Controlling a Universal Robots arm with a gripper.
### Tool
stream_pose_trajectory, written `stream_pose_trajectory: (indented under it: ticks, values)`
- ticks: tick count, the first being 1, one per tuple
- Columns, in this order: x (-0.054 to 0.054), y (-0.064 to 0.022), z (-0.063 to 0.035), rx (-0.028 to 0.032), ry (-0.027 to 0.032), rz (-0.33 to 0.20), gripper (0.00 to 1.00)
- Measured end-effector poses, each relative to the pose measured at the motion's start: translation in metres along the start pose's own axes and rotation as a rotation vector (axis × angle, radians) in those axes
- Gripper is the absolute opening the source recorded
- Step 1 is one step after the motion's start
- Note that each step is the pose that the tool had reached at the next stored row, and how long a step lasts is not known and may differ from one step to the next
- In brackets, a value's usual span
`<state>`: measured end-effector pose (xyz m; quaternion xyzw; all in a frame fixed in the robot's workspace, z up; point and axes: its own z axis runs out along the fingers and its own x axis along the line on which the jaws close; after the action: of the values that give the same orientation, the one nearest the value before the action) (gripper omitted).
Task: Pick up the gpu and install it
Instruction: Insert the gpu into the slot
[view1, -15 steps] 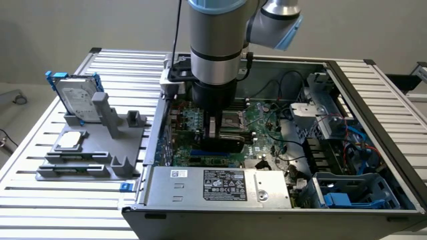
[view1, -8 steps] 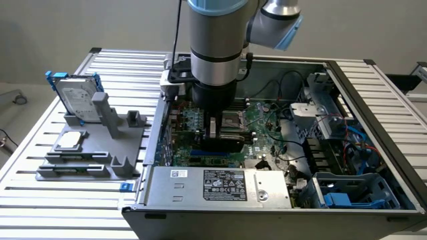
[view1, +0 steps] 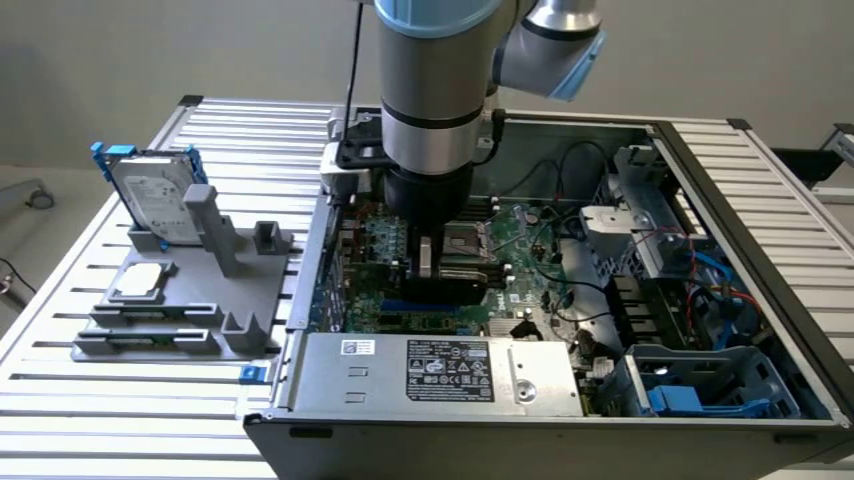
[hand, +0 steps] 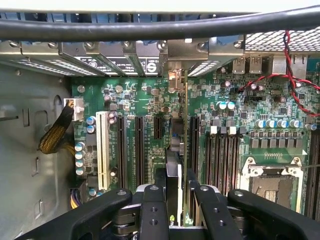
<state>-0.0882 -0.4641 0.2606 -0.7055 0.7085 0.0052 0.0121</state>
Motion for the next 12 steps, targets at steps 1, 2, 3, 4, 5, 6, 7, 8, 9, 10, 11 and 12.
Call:
stream_pose_trajectory:
  ticks: [1, 2, 3, 4, 5, 6, 7, 8, 9, 10, 11, 12]
  values:
    - [0.0, 0.0, 0.0003, -0.0003, 0.0, 0.0, 0.27]
    - [0.0, 0.0, 0.0006, -0.0006, -0.0001, 0.0, 0.27]
    - [0.0, 0.0, 0.0009, -0.0009, -0.0001, 0.0, 0.27]
    - [0.0, 0.0, 0.0013, -0.0013, 0.0, 0.0, 0.27]
    - [0.0, 0.0, 0.0016, -0.0016, 0.0, 0.0, 0.27]
    - [0.0001, 0.0, 0.0018, -0.0019, 0.0001, 0.0, 0.27]
    - [0.0, 0.0, 0.0021, -0.0022, 0.0001, 0.0, 0.27]
    - [0.0001, 0.0, 0.0023, -0.0025, 0.0, 0.0, 0.27]
    - [0.0001, 0.0, 0.0026, -0.0028, -0.0001, 0.0, 0.27]
    - [0.0001, 0.0001, 0.0028, -0.0032, 0.0, 0.0, 0.27]
    - [0.0001, 0.0001, 0.003, -0.0035, 0.0, 0.0, 0.27]
    - [0.0001, 0.0001, 0.0032, -0.0039, 0.0001, 0.0, 0.27]
